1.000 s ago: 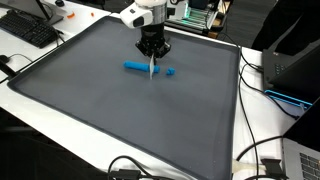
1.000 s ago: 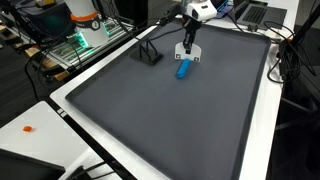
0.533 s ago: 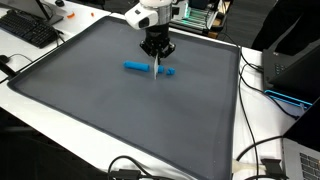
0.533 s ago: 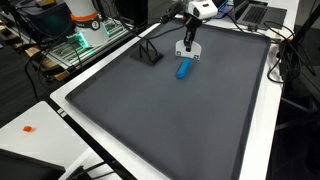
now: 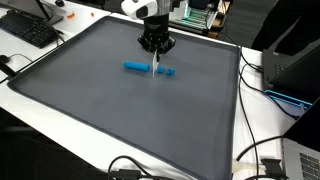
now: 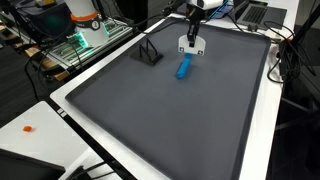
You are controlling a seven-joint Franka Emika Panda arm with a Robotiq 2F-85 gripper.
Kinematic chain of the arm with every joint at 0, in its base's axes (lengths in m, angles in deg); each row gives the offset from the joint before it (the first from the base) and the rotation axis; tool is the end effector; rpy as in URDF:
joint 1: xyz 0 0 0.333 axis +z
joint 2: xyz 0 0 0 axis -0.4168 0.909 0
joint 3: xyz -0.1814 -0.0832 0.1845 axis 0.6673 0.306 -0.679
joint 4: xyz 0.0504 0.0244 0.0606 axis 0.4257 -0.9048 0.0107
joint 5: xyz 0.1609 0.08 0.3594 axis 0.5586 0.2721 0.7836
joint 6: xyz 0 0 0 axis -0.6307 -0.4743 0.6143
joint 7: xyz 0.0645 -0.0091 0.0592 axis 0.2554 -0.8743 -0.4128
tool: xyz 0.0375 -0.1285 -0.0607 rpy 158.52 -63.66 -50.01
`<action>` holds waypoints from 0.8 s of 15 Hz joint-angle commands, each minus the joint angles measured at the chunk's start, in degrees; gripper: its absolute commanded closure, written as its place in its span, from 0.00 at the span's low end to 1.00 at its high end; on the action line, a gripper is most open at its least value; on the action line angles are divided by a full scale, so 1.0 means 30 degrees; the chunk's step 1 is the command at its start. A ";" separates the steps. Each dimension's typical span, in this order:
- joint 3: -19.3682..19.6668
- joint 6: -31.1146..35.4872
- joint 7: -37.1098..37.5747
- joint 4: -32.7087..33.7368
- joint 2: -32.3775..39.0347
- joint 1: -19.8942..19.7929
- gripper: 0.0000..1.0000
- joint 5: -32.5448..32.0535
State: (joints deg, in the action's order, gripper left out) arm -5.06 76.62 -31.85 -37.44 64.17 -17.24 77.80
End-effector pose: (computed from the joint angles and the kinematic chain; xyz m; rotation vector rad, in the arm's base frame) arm 0.5515 0.1314 0.1776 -3.1098 -0.4016 -0.0531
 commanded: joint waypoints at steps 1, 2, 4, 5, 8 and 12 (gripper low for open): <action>0.0247 -0.0749 0.0336 0.0094 -0.0703 0.0015 0.99 -0.0387; 0.0338 -0.0763 0.0321 0.0149 -0.0784 -0.0026 0.99 -0.0512; 0.0580 -0.0809 0.0362 0.0269 -0.0850 -0.0097 0.99 -0.0893; 0.0676 -0.0776 0.0266 0.0319 -0.0849 -0.0164 0.99 -0.1008; 0.1014 -0.0714 0.0275 0.0418 -0.0704 -0.0276 0.99 -0.1506; 0.1197 -0.0456 0.0147 0.0367 -0.0435 -0.0474 0.99 -0.1537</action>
State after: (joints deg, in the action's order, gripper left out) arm -1.71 75.64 -31.82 -36.05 62.53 -18.23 74.21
